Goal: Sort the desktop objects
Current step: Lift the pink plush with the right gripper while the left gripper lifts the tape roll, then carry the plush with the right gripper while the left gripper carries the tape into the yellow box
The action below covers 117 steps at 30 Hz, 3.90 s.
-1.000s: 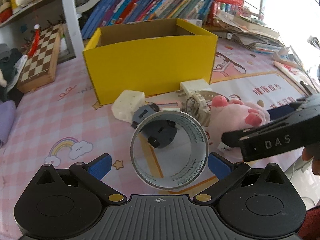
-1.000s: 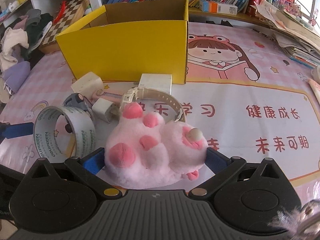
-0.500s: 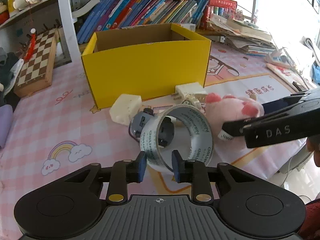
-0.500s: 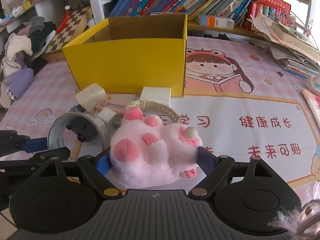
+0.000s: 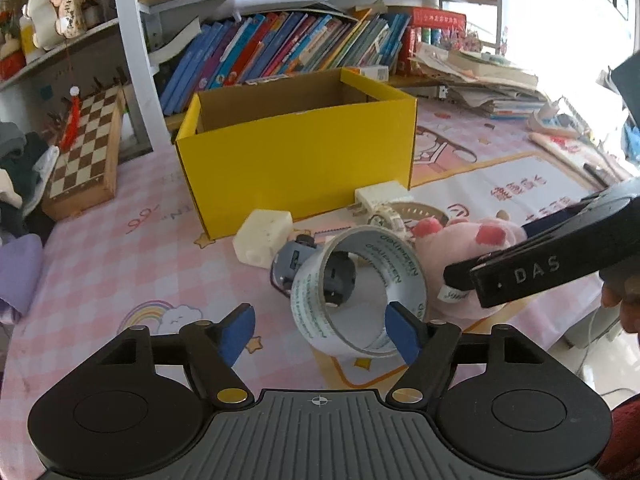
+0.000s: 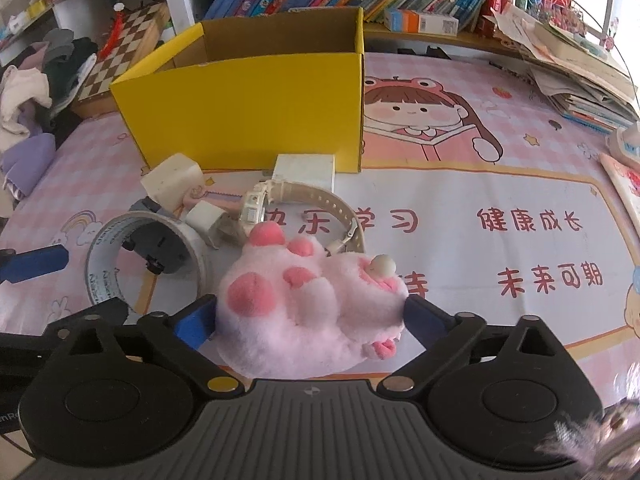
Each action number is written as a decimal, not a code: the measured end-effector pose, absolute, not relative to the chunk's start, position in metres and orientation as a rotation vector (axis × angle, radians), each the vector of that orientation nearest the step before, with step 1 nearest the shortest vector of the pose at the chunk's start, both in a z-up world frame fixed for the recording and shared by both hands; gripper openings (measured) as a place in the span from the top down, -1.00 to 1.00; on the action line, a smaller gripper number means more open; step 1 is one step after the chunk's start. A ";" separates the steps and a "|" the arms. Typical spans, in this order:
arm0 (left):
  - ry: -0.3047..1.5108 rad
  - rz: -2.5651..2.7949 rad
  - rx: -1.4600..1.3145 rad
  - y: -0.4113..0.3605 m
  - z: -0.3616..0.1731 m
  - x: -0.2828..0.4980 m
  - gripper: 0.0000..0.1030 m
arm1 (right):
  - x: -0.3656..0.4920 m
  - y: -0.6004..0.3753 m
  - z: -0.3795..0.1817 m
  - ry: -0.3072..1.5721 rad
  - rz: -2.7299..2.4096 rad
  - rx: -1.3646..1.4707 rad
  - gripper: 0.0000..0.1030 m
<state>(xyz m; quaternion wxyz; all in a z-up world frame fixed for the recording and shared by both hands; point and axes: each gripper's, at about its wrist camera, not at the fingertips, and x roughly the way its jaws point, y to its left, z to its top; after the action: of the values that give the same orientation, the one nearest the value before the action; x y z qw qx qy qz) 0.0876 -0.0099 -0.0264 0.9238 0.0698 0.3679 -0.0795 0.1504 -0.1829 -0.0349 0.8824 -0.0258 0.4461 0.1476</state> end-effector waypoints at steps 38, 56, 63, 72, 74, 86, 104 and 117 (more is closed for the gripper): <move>0.814 -0.167 -0.095 0.019 -0.033 0.100 0.96 | 0.160 -0.185 -0.030 0.922 0.339 -0.034 -0.72; 0.738 -0.138 -0.124 0.028 -0.013 0.083 0.95 | 0.137 -0.181 -0.017 0.883 0.361 -0.059 -0.74; 0.722 -0.150 -0.118 0.028 -0.011 0.079 0.95 | 0.131 -0.181 -0.014 0.877 0.358 -0.069 -0.74; 0.699 -0.168 -0.107 0.029 -0.003 0.078 0.95 | 0.124 -0.175 -0.008 0.865 0.384 -0.152 -0.74; 0.698 -0.170 -0.108 0.029 -0.002 0.078 0.95 | 0.123 -0.174 -0.008 0.869 0.392 -0.158 -0.74; 0.677 -0.173 -0.109 0.032 0.008 0.094 0.95 | 0.141 -0.171 0.007 0.828 0.409 -0.163 -0.74; 0.544 -0.158 -0.068 0.037 0.057 0.152 0.95 | 0.206 -0.151 0.071 0.624 0.520 -0.239 -0.75; 0.531 -0.129 0.020 0.032 0.069 0.228 0.94 | 0.289 -0.138 0.079 0.556 0.598 -0.392 -0.75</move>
<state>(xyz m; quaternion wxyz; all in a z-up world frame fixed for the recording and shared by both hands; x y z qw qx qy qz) 0.2280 0.0324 0.0694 0.9628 0.0101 0.2623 -0.0638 0.2892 -0.1383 0.0794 0.8991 -0.1895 0.2687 0.2890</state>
